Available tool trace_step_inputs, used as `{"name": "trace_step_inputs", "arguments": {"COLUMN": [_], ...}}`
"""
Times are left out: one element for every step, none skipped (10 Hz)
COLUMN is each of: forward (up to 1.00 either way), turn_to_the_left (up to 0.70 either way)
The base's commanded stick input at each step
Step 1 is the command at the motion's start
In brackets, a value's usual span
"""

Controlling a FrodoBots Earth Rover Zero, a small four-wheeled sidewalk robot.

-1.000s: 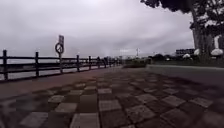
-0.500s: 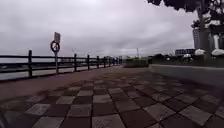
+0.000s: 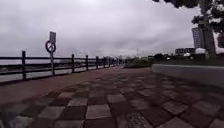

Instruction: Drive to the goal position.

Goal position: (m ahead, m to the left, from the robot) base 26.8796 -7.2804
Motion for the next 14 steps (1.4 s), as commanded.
{"name": "trace_step_inputs", "arguments": {"forward": [1.0,1.0,1.0,1.0,1.0,1.0,1.0,1.0,1.0,1.0,1.0,1.0,1.0,1.0], "turn_to_the_left": [0.0,0.0,0.0,0.0,0.0,0.0,0.0,0.0,0.0,0.0,0.0,0.0,0.0,0.0]}}
